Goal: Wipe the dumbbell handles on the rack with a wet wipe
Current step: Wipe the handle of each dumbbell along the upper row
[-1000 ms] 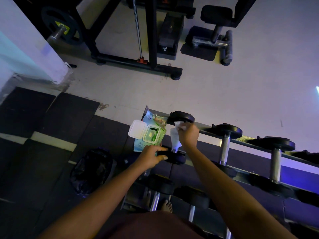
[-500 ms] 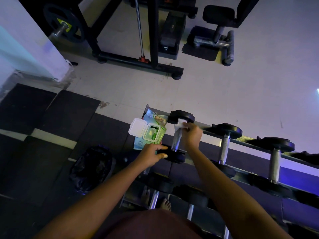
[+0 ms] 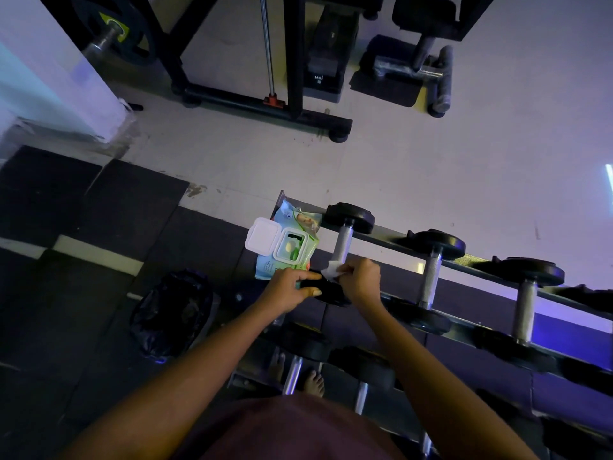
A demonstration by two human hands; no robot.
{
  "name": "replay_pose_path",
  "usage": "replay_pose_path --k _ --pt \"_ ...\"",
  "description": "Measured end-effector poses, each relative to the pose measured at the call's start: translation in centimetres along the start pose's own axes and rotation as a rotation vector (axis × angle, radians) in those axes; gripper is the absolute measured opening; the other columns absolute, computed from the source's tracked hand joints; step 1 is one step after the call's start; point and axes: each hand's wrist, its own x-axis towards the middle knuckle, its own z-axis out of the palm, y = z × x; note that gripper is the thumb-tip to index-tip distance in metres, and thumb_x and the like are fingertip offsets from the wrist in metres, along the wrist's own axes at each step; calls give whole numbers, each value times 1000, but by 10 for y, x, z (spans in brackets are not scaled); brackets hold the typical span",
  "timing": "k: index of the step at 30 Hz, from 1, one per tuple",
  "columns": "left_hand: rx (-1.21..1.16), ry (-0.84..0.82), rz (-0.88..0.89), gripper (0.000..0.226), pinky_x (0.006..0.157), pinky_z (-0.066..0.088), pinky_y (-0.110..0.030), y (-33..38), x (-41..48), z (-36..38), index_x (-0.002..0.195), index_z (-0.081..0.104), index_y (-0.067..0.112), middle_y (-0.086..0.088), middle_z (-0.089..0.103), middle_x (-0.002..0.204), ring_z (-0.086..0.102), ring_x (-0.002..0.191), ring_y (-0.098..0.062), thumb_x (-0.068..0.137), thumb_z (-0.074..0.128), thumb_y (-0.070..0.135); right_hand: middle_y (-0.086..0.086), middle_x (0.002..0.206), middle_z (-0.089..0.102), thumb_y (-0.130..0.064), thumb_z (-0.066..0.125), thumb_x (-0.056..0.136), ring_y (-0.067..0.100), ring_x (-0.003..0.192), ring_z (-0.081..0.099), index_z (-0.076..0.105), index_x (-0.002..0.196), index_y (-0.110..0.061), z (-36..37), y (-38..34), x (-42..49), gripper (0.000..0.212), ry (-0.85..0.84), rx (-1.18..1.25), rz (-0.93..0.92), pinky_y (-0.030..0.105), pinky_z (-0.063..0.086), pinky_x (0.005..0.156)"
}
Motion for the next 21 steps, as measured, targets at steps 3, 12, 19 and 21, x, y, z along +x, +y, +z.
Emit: replay_pose_path --k 3,12,19,21 --pt "-10 -8 0 41 92 35 -10 1 -1 -1 120 67 13 1 66 121 55 112 -5 80 77 17 16 85 72 8 63 75 27 81 67 74 83 -1 -6 -9 19 16 30 48 5 27 51 68" --pt "14 -18 -1 41 93 35 -11 0 2 -2 119 68 14 -1 66 122 56 115 -9 80 78 19 12 80 71 4 59 79 22 72 62 72 82 -3 -8 -19 52 15 158 89 66 22 39 57" --pt "4 -11 -12 42 95 37 -12 0 1 -1 119 68 16 2 65 122 55 114 -5 78 79 19 15 88 72 1 63 80 31 82 66 76 87 -4 5 -2 -1 16 12 -59 -10 24 42 65" --pt "-4 -7 -18 42 98 37 -14 0 1 -1 119 68 16 2 64 123 55 116 -6 79 78 18 15 84 72 2 62 79 30 80 67 75 84 -4 1 -8 9 15 51 -20 -12 28 49 66"
